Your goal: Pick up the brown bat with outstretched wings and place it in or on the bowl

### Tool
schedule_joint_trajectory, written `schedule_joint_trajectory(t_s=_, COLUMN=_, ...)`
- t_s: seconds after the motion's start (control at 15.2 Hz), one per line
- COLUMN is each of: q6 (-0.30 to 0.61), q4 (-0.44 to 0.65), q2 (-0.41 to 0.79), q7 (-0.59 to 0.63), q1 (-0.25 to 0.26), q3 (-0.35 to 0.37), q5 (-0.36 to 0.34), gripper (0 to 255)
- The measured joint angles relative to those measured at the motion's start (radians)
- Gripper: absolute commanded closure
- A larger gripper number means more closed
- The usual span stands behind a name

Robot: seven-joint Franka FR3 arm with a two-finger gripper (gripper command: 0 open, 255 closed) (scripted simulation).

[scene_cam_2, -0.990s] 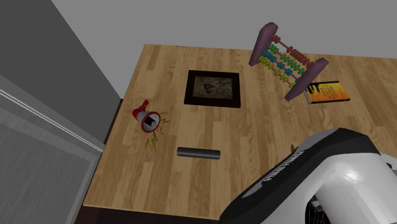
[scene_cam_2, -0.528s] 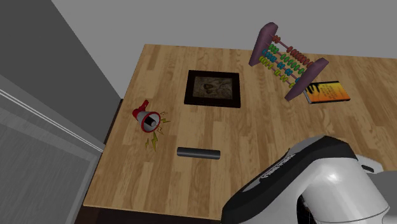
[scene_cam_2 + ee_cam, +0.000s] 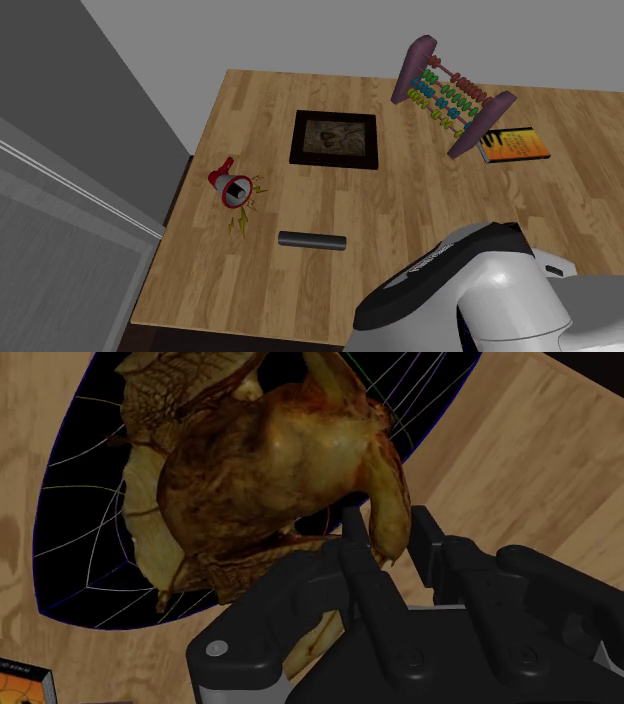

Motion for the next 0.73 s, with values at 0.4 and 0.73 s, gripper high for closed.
schedule_joint_trajectory(t_s=0.4, q6=0.005, q4=-0.003, q2=0.002, q7=-0.001, q1=0.000, q3=0.000, q5=0.002, gripper=0)
schedule_joint_trajectory(t_s=0.73, q6=0.005, q4=-0.005, q2=0.002, q7=-0.001, q1=0.000, q3=0.000, q5=0.002, gripper=0)
